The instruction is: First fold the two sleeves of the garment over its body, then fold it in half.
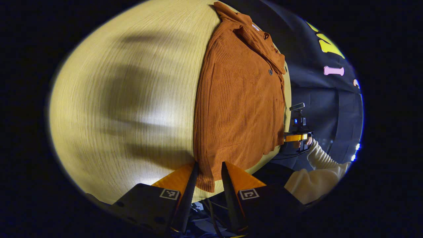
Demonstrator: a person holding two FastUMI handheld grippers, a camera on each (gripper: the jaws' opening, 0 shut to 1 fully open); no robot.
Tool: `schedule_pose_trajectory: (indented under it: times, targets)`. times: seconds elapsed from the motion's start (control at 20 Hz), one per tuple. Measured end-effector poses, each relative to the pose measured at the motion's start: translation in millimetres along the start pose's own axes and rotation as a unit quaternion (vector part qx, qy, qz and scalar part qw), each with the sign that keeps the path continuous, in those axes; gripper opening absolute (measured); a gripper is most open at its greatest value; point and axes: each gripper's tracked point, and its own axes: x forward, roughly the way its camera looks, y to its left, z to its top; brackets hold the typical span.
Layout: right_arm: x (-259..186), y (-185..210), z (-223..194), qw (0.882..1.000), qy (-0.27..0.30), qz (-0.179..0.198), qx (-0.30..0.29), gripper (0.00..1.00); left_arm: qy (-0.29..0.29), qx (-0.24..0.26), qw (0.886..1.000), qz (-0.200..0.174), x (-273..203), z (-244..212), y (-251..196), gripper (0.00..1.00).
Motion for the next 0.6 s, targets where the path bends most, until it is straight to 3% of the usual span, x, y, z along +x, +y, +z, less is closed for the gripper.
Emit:
schedule_pose_trajectory:
  times: [0.1,0.2,0.25,0.3,0.4,0.6]
  targets:
    - [1,-1,1,1.0,0.001,0.0,0.007,0.54,0.002,0.005,1.0,0.004,2,-1,0,0.49]
    - [3,0,0,1.0,0.001,0.001,0.007,0.5,0.004,0.011,1.0,0.009,4,0,-1,0.46]
    - [5,-8,0,1.0,0.0,-0.015,0.0,0.5,0.007,0.013,1.0,0.017,7,-1,2,0.45]
    - [5,-13,1,1.0,0.001,-0.028,-0.002,0.42,0.011,0.011,1.0,0.026,9,-1,6,0.34]
    - [5,-11,1,1.0,0.002,-0.03,0.004,0.16,0.016,-0.011,0.999,0.031,7,-2,3,0.1]
    - [2,-14,0,0.998,0.005,-0.055,-0.016,0.14,0.008,0.007,0.999,0.039,8,-4,6,0.06]
